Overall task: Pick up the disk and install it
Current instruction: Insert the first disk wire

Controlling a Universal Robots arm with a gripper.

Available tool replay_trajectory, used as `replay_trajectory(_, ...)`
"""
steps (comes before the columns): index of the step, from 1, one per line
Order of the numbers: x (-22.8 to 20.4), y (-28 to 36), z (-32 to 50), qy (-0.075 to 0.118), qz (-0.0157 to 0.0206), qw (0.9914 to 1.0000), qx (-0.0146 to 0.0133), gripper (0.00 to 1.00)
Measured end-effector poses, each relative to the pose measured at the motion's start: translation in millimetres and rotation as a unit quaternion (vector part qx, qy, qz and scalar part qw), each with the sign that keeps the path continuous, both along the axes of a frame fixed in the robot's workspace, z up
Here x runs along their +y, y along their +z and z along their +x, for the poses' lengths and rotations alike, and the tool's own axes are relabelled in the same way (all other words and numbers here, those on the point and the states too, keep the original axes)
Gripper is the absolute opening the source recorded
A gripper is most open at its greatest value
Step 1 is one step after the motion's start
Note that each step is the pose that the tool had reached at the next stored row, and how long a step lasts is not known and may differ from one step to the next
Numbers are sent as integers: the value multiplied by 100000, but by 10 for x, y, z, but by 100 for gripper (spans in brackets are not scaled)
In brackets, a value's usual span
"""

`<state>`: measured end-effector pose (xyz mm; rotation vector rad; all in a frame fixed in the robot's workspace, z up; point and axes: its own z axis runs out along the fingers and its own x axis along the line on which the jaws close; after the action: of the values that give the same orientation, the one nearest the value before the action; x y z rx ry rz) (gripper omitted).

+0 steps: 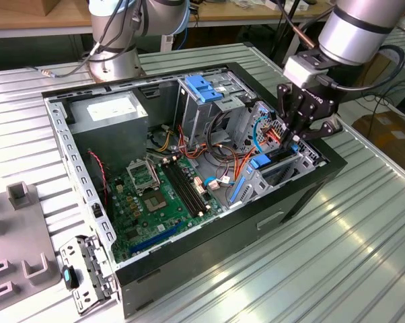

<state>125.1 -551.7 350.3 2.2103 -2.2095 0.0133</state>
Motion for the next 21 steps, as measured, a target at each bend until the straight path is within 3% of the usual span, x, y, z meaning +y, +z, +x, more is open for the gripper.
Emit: replay_trajectory(21, -2, -46, -5, 715, 54, 99997, -1, 17)
